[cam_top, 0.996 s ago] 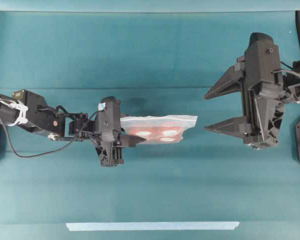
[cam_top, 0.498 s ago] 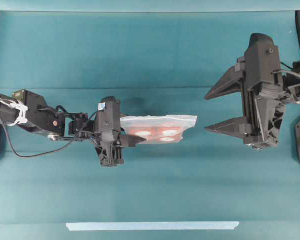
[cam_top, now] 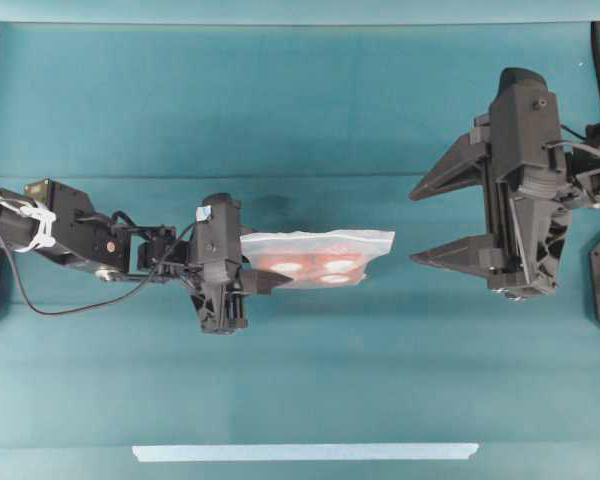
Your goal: Hand over the clear zip bag and make it stand upright.
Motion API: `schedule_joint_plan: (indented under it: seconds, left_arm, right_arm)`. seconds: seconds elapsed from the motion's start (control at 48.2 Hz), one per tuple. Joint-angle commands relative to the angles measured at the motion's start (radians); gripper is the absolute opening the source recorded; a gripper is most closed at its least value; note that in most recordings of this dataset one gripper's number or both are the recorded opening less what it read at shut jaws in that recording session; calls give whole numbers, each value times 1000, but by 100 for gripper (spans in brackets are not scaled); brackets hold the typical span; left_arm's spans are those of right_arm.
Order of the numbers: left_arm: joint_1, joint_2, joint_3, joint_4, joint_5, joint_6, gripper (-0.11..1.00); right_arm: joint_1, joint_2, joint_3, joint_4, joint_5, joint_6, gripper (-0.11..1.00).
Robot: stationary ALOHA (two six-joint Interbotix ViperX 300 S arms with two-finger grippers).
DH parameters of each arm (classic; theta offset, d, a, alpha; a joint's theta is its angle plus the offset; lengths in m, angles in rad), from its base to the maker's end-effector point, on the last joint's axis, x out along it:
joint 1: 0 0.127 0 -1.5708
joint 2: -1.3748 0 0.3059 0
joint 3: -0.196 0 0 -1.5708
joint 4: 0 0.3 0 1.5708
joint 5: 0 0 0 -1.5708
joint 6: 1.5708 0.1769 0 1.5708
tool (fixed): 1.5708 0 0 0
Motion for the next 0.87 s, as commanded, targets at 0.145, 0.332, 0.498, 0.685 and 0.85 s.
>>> schedule_joint_plan:
  seconds: [0.145, 0.332, 0.498, 0.685, 0.85]
  left_arm:
    - [-5, -5, -2, 0, 2, 0, 21]
    - [-5, -5, -2, 0, 8, -2, 21]
    - [-5, -5, 0, 0, 15, 0, 21]
    - [-5, -5, 0, 2, 15, 0, 21]
    - [-5, -5, 0, 0, 15, 0, 21]
  right_arm:
    - [3, -11, -5, 3, -11, 9, 89]
    - [5, -11, -2, 3, -11, 9, 89]
    - [5, -12, 0, 3, -11, 11, 89]
    - [5, -11, 2, 3, -11, 11, 89]
    - [5, -11, 2, 3, -11, 9, 89]
